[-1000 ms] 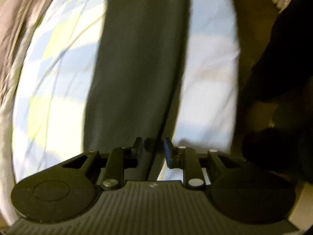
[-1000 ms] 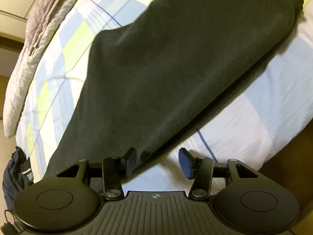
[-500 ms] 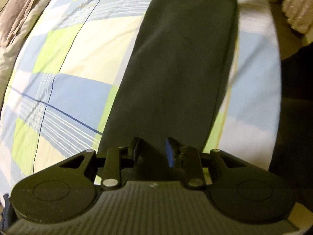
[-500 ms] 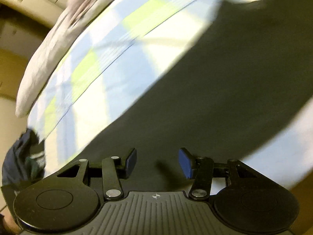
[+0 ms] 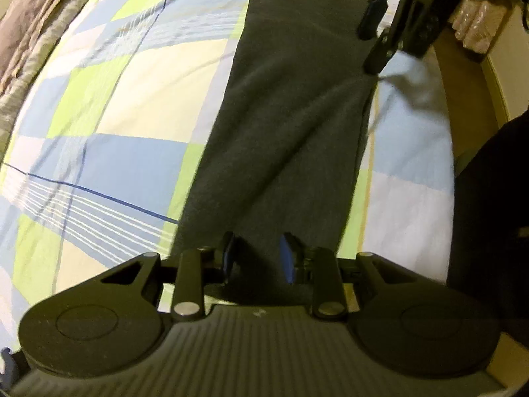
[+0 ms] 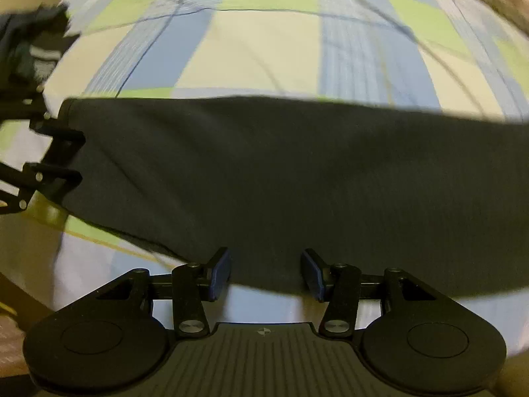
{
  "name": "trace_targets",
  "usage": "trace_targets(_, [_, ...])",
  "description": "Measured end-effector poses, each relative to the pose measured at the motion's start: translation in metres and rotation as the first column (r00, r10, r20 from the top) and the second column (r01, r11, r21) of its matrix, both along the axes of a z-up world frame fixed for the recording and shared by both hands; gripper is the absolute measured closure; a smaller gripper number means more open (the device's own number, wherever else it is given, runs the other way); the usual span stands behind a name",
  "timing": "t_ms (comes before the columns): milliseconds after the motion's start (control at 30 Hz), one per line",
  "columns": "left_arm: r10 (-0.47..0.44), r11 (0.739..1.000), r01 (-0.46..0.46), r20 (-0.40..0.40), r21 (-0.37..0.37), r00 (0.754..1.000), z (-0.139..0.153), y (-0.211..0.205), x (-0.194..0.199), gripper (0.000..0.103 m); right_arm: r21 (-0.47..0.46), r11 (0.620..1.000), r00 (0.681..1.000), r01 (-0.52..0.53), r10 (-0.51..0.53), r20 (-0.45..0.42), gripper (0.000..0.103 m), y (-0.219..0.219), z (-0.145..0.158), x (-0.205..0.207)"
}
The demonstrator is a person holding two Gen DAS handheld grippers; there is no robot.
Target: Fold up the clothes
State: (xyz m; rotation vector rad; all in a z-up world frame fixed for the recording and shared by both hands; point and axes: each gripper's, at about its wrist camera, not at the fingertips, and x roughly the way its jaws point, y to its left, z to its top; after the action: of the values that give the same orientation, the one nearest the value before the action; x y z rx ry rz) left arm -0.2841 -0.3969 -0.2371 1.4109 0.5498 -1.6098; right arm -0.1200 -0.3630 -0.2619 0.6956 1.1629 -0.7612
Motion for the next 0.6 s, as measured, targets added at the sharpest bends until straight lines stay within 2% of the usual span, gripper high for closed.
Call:
trace_targets(133, [-0.072,0.997,0.073,0.054,-0.012,0.996,0.009,0.014,0.009,0.071,0.027,0.997,0.997,0.071,-0.071,0.012,0.052,-0.009,0.011,-0.014])
trace_targets(233, [-0.209,0.975,0.216,0.115,-0.048,0.971,0.010,0.025,0.021,0.059,0.001,0.997,0.996,0.082,-0.082,0.037,0.052,0.002,0.023,-0.013])
trace_targets(300, [-0.323,0.941,0.333,0.136,-0.058,0.936,0.005,0.039,0.028,0.059,-0.021,0.997,0.996,0.072,-0.070,0.049,0.052,0.015,0.031,0.000])
trace_targets(400, [-0.483,0.870,0.491,0.127,-0.041,0.866,-0.008,0.044,0.037,0.059,-0.046,0.997,0.995,0.068,-0.064,0.075,0.052,0.039,0.039,0.024])
trace_targets(467, [-0.542,0.837,0.546,0.091,-0.029,0.835,-0.018,0.041,0.047,0.060,-0.071,0.996,0.996,0.054,-0.048,0.078,0.052,0.060,0.038,0.050])
trace_targets(600, [-0.610,0.793,0.610,0.019,0.010,0.792,-0.023,0.033,0.076,0.060,-0.090,0.996,0.999,0.006,-0.002,0.043,0.052,0.097,0.023,0.108])
